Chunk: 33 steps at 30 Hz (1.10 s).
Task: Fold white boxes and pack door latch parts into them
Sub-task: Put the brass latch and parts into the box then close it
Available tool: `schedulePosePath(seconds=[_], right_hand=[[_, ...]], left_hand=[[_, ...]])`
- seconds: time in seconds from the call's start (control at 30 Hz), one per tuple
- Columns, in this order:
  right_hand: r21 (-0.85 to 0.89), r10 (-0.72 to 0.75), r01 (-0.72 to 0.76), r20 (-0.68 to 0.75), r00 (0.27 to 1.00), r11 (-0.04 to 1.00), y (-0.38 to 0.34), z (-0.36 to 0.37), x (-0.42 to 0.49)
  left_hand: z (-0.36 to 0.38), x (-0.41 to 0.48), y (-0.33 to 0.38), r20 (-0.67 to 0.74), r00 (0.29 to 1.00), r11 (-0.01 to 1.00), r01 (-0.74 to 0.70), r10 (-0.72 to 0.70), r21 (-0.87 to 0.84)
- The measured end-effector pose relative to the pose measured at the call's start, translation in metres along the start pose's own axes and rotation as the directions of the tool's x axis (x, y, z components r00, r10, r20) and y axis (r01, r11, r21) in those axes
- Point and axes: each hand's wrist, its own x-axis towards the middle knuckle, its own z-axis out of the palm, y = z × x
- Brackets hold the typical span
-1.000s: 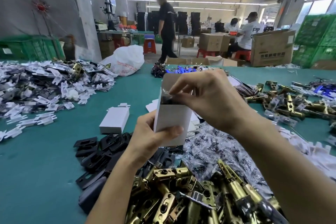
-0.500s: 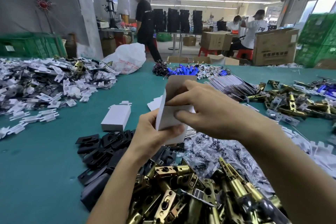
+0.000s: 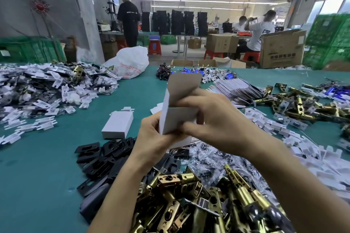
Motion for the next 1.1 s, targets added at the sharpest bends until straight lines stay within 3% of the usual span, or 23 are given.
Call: schedulePosePath(seconds=[0.07,0.13,0.2,0.27,0.37,0.53,0.73,0.83,0.97,1.1], right_hand=[[0.168,-0.015,0.064,-0.274,0.962,0.984,0.005,-0.002,-0.007],[0.266,0.07,0.034,-0.374,0.925,0.963,0.015,-0.005,-0.014],[0.43,0.173,-0.054,-0.243,0.954,0.901,0.023,-0.009,-0.018],[0.584,0.184,-0.073,-0.134,0.974,0.809,0.027,-0.007,-0.024],[0.693,0.134,0.0,-0.139,0.981,0.721,0.027,-0.001,-0.036],[0.741,0.187,0.008,-0.179,0.966,0.672,0.03,0.012,-0.053],[0.724,0.242,-0.124,-0.062,0.968,0.679,0.04,0.018,-0.07],[0.772,0.292,-0.175,-0.015,0.956,0.612,0.047,0.019,-0.078],[0.812,0.316,-0.182,-0.003,0.949,0.554,0.052,0.02,-0.083],[0.803,0.294,-0.19,0.019,0.956,0.565,0.053,0.021,-0.083]], left_hand=[[-0.002,-0.001,0.002,-0.017,0.998,0.997,0.061,-0.062,-0.051],[-0.002,-0.002,0.005,-0.016,0.994,0.987,0.11,-0.113,-0.115],[-0.001,-0.003,0.009,0.03,0.989,0.969,0.146,-0.143,-0.2],[0.0,-0.005,0.014,0.096,0.983,0.953,0.177,-0.158,-0.246],[0.001,-0.007,0.02,0.185,0.968,0.95,0.211,-0.17,-0.23],[0.007,-0.009,0.022,0.296,0.923,0.947,0.295,-0.247,-0.131],[0.003,-0.009,0.017,0.515,0.797,0.939,0.339,-0.315,0.049],[0.002,-0.005,0.018,0.475,0.827,0.953,0.275,-0.301,0.124],[0.003,-0.001,0.018,0.239,0.962,0.99,0.139,-0.132,-0.014],[0.009,-0.001,0.015,0.218,0.975,0.999,0.035,-0.031,-0.015]])
